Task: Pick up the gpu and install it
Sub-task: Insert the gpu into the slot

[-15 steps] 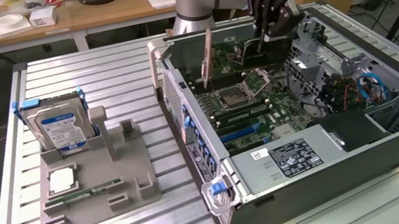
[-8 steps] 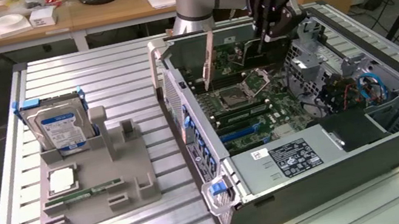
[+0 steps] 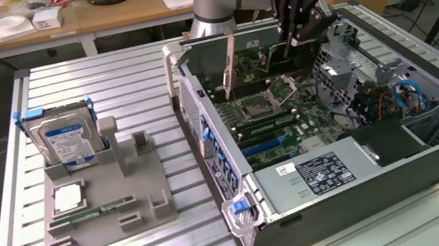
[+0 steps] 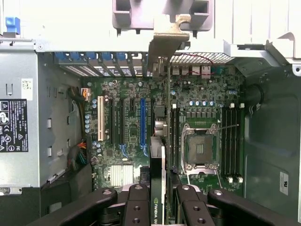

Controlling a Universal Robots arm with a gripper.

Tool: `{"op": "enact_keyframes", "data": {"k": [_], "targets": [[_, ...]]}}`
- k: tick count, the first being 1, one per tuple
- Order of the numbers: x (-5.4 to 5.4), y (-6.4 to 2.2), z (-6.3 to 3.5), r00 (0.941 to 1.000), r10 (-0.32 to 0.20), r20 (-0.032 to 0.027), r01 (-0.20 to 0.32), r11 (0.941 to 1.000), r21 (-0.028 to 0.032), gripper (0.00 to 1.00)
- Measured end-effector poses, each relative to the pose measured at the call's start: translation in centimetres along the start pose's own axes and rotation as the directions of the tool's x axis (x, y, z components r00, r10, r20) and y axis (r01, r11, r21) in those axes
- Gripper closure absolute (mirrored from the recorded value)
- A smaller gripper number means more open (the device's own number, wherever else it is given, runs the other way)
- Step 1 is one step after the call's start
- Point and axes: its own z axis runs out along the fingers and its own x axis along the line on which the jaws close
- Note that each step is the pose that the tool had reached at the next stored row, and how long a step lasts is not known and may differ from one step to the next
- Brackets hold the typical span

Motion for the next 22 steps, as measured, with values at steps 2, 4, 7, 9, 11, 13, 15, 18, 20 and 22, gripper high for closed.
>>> {"op": "enact_keyframes", "data": {"k": [2,4,7,9,11,13,15,18,20,22], "targets": [[0.0,-0.01,0.18,1.0,0.0,0.0001,0.0,1.0,0.0002,0.74],[0.0,-0.02,0.47,1.0,0.0,0.0,0.0,1.0,0.0001,0.74],[0.0,-0.03,0.84,1.0,0.0,-0.0001,0.0,1.0,0.0001,0.74],[0.0,-0.04,1.09,1.0,0.0,0.0,0.0,1.0,0.0002,0.74],[0.0,-0.05,1.34,1.0,0.0,0.0,0.0,1.0,0.0001,0.74],[0.0,-0.05,1.55,1.0,0.0,-0.0001,0.0,1.0,0.0001,0.74],[0.0,-0.06,1.72,1.0,0.0,-0.0001,0.0,1.0,0.0001,0.74],[0.0,-0.06,1.74,1.0,0.0,-0.0002,0.0,1.0,0.0001,0.74],[0.0,-0.06,1.75,1.0,0.0,-0.0001,0.0,1.0,0.0001,0.74],[0.0,-0.06,1.75,1.0,0.0,-0.0001,0.0,1.0,0.0001,0.74]]}}
